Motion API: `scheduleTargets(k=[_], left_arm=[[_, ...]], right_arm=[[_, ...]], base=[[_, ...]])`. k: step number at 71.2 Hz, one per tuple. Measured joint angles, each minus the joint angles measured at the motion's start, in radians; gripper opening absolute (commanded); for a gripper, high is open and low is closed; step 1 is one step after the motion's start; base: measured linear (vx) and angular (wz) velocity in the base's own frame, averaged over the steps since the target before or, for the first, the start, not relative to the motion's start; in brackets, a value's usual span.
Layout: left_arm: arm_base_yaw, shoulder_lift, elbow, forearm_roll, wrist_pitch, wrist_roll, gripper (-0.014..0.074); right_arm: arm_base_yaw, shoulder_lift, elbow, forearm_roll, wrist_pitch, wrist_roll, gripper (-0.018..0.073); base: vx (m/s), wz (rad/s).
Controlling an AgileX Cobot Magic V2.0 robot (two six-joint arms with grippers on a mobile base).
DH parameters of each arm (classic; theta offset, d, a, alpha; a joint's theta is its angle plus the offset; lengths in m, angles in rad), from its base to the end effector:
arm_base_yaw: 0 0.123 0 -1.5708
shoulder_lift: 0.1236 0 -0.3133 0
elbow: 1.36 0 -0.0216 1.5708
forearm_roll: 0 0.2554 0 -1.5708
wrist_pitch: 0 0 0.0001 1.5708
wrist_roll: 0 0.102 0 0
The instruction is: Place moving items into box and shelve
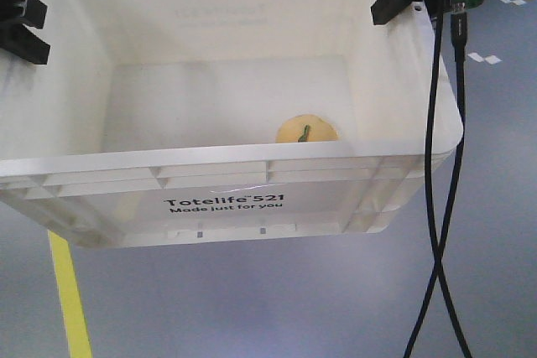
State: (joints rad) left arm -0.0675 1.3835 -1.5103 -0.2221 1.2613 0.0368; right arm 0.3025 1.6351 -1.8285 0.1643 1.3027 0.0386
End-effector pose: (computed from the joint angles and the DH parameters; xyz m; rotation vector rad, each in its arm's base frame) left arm 0.2734 -0.0399 0.4250 0.1215 2.6036 -0.3112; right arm 0.3300 0.1198 0.4365 -0.3447 2.5863 0.3445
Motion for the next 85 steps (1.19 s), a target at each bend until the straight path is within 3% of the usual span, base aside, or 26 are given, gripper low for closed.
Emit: scheduleTargets(k=[54,85], left_arm=[[0.000,0.000,0.000,0.001,0.007,0.000,-0.0017],[0.000,0.000,0.000,0.006,0.015,-0.001,-0.0017]], right_arm=[[0.000,0.000,0.000,0.001,0.000,0.000,-0.0012],[0.001,0.000,0.000,0.004,0.000,0.000,-0.0012]], base=[[0.28,0.62],[0.38,0.34]])
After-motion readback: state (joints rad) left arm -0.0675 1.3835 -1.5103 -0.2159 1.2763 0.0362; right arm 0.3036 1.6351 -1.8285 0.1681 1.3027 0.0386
